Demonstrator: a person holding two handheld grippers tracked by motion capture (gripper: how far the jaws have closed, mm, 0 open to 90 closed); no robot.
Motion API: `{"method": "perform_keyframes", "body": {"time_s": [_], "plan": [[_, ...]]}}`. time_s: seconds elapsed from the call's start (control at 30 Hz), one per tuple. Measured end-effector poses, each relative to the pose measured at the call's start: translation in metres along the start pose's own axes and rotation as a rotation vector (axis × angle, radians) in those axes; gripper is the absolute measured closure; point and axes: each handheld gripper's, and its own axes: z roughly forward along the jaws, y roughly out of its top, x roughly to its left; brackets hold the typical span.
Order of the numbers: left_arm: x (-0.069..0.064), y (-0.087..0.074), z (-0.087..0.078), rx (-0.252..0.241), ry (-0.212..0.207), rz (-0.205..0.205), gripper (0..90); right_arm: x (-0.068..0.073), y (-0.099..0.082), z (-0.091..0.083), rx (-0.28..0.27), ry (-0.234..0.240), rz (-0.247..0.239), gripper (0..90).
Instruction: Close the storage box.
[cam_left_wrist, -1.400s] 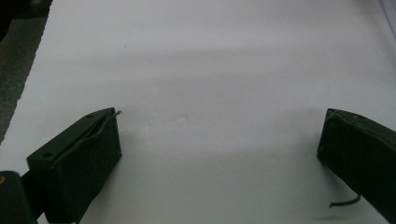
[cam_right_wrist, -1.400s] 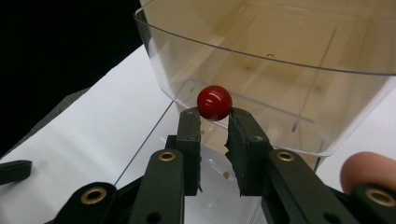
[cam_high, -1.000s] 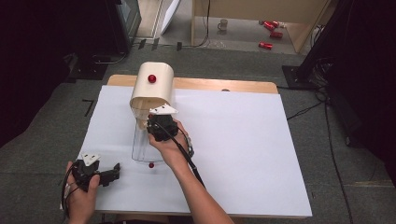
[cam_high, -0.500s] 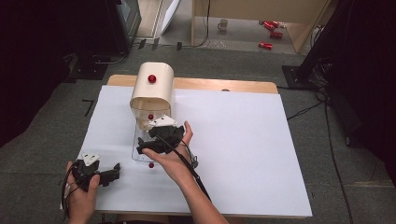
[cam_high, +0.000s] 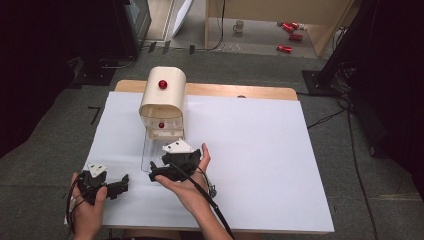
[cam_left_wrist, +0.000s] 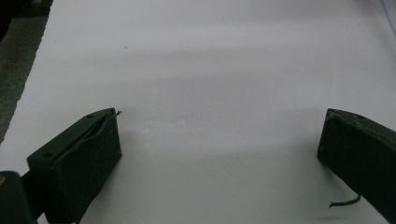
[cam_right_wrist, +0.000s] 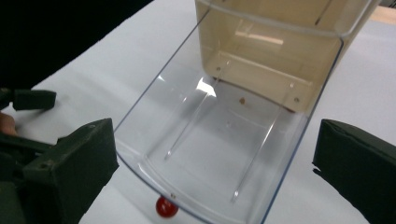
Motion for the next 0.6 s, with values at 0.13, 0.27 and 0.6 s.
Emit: {"method": "perform_keyframes", "body": {"time_s": [0.13,0.27,0.6], "plan": [[0.0,0.0,0.0,0.003,0.001,0.004,0.0,0.002,-0.007,-0.004,0.005,-0.007,-0.003,0.0],[0.0,0.0,0.0,0.003,0.0,0.003,0.0,0.006,-0.017,-0.008,0.008,-0.004,0.01,0.0],[0.0,0.0,0.0,0.0,0.0,0.001,0.0,0.012,-0.044,-0.009,0.033,0.016,0.077,0.0]]}}
